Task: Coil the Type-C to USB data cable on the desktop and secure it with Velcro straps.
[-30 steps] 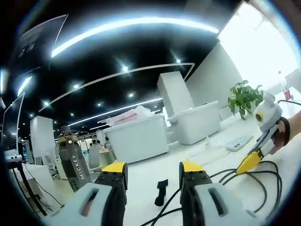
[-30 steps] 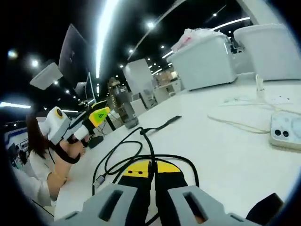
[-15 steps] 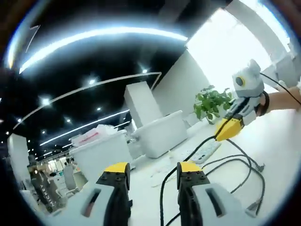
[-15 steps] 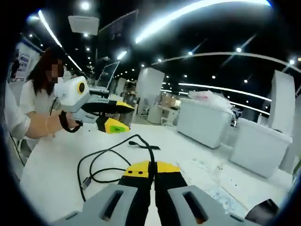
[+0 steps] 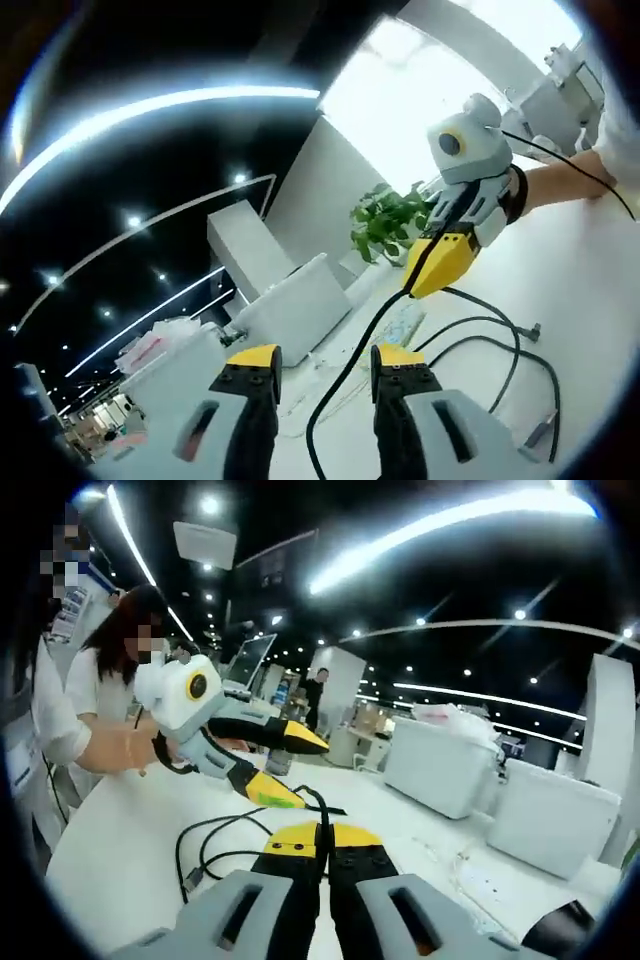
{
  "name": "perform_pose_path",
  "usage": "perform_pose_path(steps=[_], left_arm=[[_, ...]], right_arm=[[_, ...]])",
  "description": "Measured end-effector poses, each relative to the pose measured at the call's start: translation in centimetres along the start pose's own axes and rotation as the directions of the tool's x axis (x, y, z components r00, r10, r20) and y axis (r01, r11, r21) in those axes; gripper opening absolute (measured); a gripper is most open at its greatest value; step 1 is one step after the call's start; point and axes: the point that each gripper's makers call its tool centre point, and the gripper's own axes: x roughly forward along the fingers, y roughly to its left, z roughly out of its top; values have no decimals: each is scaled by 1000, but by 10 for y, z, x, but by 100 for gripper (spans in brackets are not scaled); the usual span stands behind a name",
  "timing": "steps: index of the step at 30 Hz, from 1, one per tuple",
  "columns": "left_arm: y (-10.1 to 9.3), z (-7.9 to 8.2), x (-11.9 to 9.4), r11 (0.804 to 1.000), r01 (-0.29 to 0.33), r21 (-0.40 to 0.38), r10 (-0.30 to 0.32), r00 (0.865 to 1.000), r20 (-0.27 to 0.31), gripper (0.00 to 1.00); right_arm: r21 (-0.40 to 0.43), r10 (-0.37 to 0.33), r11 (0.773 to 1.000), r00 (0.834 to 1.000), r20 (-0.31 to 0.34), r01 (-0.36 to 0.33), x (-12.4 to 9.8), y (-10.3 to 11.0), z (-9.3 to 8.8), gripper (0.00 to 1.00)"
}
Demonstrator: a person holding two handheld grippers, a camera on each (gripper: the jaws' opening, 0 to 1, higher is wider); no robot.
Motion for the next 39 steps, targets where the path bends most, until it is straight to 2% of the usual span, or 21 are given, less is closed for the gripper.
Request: perform_pose_path(steps=[2,4,6,8,11,14,16,18,20,23,25,27,29,31,32,33,34,36,39], left_arm=[[-11,-3,1,998,45,-36,-44,999,9,36],[-14,-6,1,998,44,-33,-43,999,5,30],[-11,-11,-1,998,17,66,-14,999,-39,25],[-7,-12,-3,995,-14,103,20,998,-52,17],[-8,-11,-4,995,-15,102,19,999,-39,14],[-11,-8,-7,995,5,102,-1,999,-38,11],[-16,-8,-10,994,24,109,-19,999,-44,7],[-18,-9,-11,987,31,155,-23,998,-53,5],[-19,-10,-12,990,27,140,-18,998,-65,4],[-15,-9,-13,993,16,118,-9,998,-60,4],[-9,-10,-16,995,-6,98,13,998,-64,4],[-4,-7,-19,997,-28,77,32,998,-53,4],[1,-2,-22,995,-60,85,63,997,-34,4],[4,2,-24,991,-84,101,86,996,-18,4],[3,2,-25,991,-82,105,85,996,-18,4],[4,3,-25,991,-83,108,85,996,-15,4],[4,3,-25,990,-87,111,89,996,-15,4],[6,4,-25,988,-98,123,100,995,-17,4],[7,7,-27,985,-105,134,108,994,-11,4]], right_arm=[[-8,26,1000,999,22,-26,0,7,5,2],[-20,51,999,998,26,-50,1,14,8,2],[-26,59,998,998,17,-58,2,17,6,2],[-4,80,997,996,25,-80,3,21,5,2],[32,104,994,994,43,-106,4,25,6,2],[40,88,995,995,39,-89,4,22,3,2],[88,64,994,995,80,-71,4,18,6,3],[115,48,991,991,126,-63,4,15,10,3],[143,40,988,988,148,-61,3,14,11,4],[260,-2,964,976,217,-56,-3,1,21,16],[353,-67,935,965,253,-27,-12,-20,23,17],[363,-120,931,971,207,37,-16,-38,10,17],[329,-145,939,984,104,104,-14,-49,-17,17],[369,-150,920,989,14,134,-8,-51,-46,24],[392,-153,908,988,-17,147,-6,-52,-55,27],[427,-120,893,990,-72,139,-2,-45,-71,27],[434,-86,893,991,-98,120,1,-39,-80,27],[413,-64,902,985,-161,126,5,-32,-95,27],[405,-34,904,969,-246,135,9,-23,-114,25]])
